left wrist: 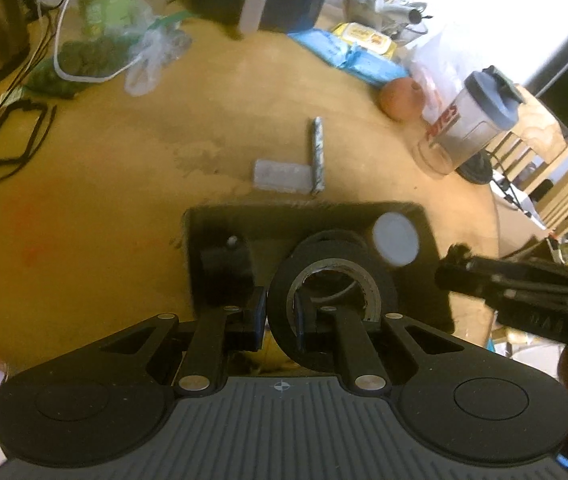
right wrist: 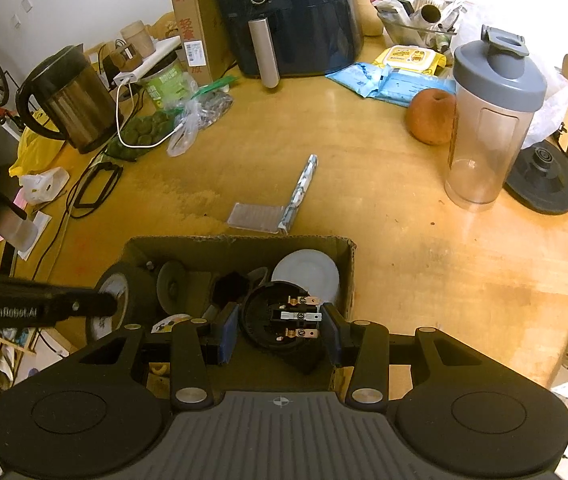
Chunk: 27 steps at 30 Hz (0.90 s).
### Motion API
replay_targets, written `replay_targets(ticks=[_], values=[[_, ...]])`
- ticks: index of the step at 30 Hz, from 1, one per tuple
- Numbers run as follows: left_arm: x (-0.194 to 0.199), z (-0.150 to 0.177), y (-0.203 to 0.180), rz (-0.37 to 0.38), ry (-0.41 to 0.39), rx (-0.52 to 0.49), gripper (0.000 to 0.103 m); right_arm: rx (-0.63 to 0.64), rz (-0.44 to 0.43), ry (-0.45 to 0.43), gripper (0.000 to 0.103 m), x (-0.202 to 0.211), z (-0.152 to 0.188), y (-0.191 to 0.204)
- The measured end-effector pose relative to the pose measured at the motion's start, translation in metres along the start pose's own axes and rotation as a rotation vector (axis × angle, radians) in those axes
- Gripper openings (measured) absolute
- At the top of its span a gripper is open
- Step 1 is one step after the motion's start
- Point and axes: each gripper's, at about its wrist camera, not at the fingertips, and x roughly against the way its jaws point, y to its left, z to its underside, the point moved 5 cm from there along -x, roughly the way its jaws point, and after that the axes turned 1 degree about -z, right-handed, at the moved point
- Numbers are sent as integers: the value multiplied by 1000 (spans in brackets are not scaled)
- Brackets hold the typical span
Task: Organize rigid objects
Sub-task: 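Carry the tape roll into the box and open the left tool while right carries the plug, then lower the black round plug into the box and open the right tool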
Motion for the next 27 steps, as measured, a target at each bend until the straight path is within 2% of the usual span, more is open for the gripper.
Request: replay_targets(ticks=[4, 5, 7, 8, 9, 18, 27], values=[[8, -19, -16, 4, -67, -83, 18, 0, -4, -5, 46, 3, 1, 1], [11, -22, -20, 5, -93, -115, 22, 1, -6, -4, 46, 4, 2, 1], [15, -25, -24, -14, -135, -153, 39, 6, -8, -1, 46, 4, 2, 3], [16, -25, -25, -28, -149, -165, 51, 8, -8, 1, 46, 4, 3, 4], [17, -23, -25, -40, -159, -173, 56, 9, -7, 3, 46, 4, 4, 5], [12, 14, -8, -99, -100, -122, 56, 4, 9, 28, 46, 0, 11, 5], [19, 33, 7, -121, -96, -24, 56, 41, 6, 1, 46, 2, 2, 17]])
